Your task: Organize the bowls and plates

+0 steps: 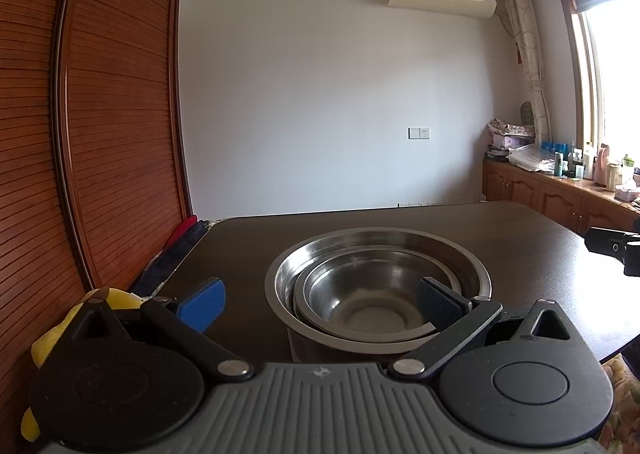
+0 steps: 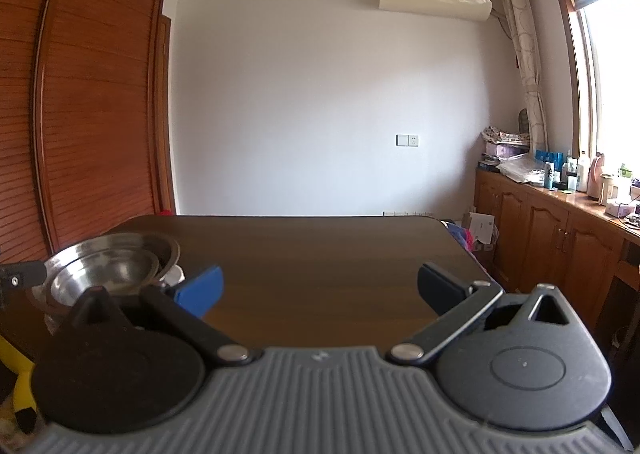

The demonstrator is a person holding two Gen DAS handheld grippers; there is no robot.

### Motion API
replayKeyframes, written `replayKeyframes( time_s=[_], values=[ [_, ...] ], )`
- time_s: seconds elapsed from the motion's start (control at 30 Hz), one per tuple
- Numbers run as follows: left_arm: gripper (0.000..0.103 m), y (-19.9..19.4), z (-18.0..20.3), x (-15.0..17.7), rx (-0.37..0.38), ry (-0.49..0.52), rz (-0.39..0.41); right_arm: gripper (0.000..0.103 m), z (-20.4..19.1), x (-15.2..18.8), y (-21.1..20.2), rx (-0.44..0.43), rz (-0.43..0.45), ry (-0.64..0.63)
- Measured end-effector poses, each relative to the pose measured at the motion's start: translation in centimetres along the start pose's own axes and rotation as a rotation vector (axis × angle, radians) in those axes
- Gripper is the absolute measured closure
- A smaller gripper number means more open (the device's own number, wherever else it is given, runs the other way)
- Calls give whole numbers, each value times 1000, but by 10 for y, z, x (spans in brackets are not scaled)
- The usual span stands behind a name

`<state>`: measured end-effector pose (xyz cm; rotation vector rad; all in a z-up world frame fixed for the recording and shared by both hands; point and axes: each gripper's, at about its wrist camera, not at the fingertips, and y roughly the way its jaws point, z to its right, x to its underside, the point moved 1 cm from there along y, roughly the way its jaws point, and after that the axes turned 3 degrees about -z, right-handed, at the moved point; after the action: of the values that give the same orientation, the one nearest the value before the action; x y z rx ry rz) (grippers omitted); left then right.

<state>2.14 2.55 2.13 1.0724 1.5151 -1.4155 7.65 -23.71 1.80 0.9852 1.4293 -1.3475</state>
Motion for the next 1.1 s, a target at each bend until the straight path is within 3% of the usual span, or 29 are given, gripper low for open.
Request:
replayKeyframes(
  time_s=[1.1],
  values=[
    [0,1,-2,-4,-5,2,9,0,0,0,0,-2,-15,-1]
  ],
)
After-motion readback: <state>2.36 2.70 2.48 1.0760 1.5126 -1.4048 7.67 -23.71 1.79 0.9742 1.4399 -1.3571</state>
